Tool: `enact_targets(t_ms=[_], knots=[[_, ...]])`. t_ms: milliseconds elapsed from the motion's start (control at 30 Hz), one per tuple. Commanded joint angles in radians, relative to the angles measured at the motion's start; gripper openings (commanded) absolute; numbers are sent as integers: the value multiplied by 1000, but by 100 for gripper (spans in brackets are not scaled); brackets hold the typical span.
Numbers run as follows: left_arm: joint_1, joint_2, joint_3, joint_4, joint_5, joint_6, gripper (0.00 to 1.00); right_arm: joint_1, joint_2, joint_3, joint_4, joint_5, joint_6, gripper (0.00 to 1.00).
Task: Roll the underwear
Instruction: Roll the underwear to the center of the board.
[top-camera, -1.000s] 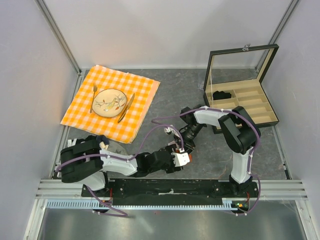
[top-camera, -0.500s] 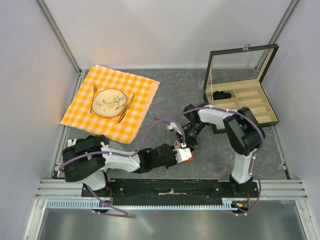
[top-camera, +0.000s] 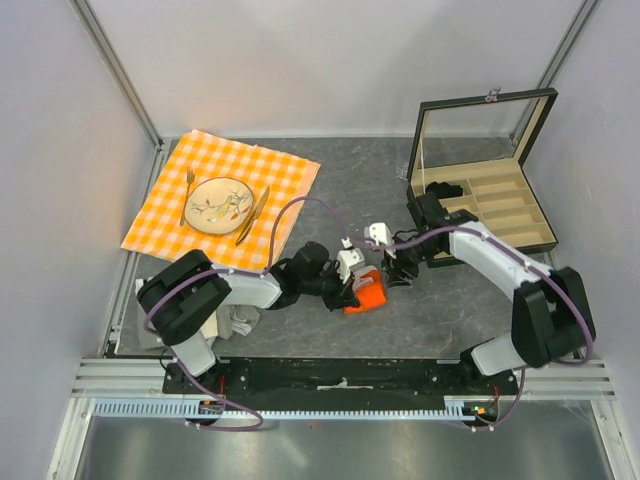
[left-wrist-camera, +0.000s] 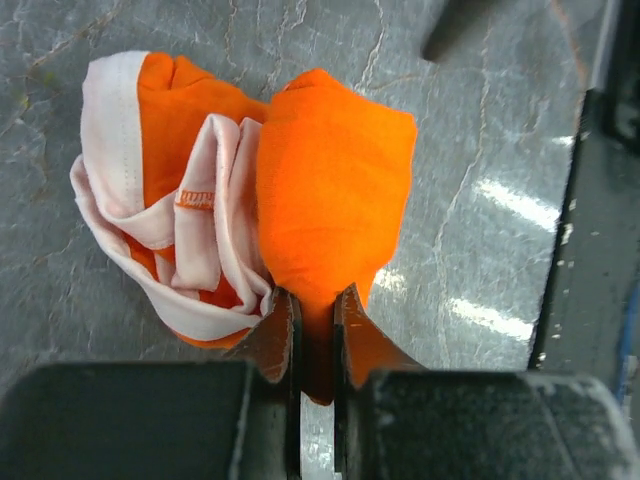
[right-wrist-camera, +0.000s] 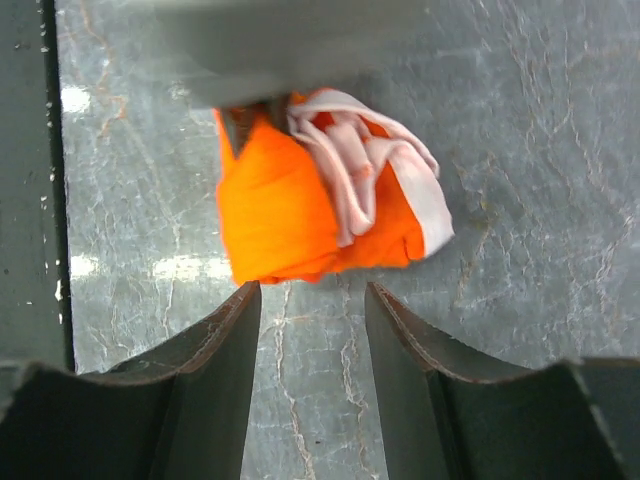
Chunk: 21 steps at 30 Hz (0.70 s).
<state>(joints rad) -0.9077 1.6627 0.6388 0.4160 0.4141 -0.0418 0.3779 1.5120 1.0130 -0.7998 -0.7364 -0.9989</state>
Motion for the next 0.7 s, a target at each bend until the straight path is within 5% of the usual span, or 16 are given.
enact_targets(t_ms=[0, 233, 667], knots=[[99, 143, 59, -146, 273, -156, 2, 47, -159, -112, 76, -104, -183, 53], [182, 298, 183, -290, 390, -247, 2, 243, -211, -278, 289, 98, -225, 61], [204, 359, 305, -445, 384, -274, 12, 270, -144, -340, 396, 291, -216, 60]])
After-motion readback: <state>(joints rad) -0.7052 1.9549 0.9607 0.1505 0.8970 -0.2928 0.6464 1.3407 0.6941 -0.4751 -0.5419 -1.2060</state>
